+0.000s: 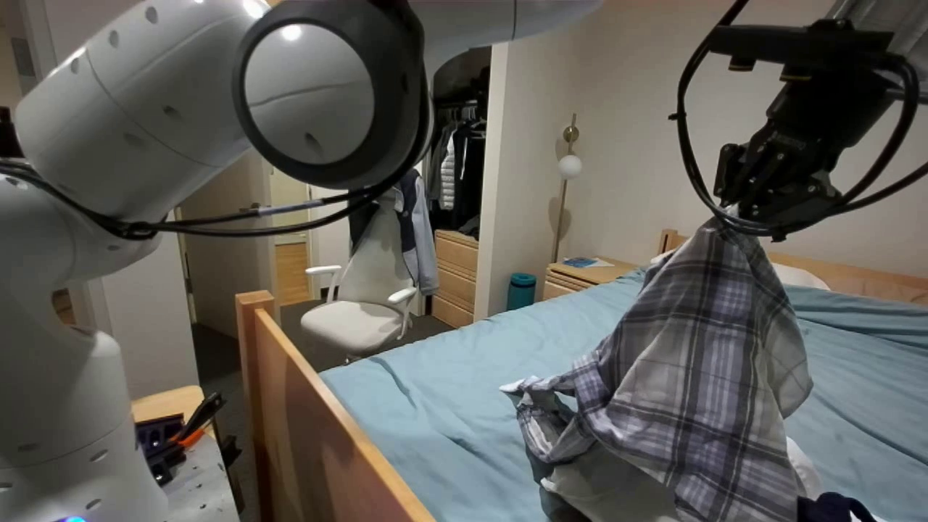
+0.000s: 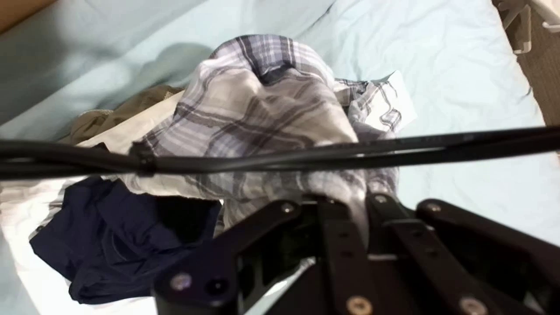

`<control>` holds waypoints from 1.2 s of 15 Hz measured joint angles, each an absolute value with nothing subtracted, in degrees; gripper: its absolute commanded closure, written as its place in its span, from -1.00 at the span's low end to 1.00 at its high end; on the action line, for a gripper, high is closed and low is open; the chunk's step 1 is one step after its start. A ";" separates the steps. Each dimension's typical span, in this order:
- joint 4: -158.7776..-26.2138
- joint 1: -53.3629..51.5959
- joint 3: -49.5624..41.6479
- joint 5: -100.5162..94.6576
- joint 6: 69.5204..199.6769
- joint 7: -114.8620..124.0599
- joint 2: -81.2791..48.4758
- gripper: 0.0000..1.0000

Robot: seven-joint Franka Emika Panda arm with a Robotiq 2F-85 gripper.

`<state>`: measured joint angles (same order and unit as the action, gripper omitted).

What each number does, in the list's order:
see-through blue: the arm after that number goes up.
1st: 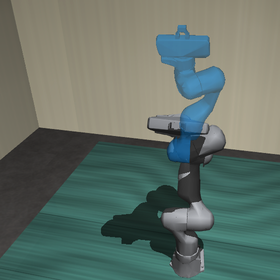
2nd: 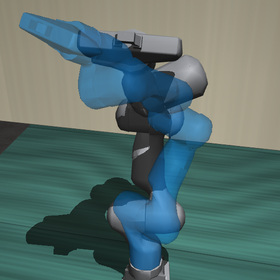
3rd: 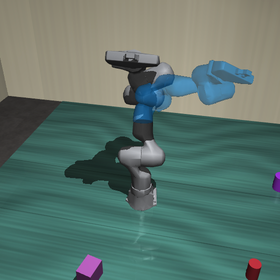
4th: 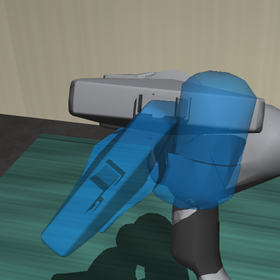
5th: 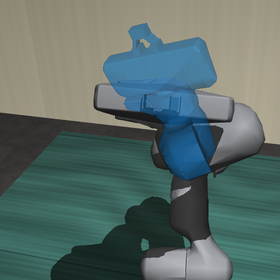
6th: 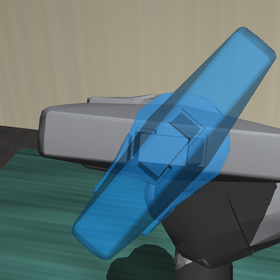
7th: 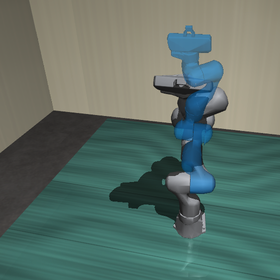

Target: Put the checked object on top of the white object

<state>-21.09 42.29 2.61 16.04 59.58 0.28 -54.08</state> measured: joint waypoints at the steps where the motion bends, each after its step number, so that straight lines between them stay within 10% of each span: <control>1: -21.71 41.96 2.49 16.01 59.75 1.90 -54.22 0.85; 18: -21.41 42.85 2.92 19.88 97.51 21.68 -65.95 0.85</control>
<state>-21.41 42.85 2.92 19.88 97.51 21.68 -65.95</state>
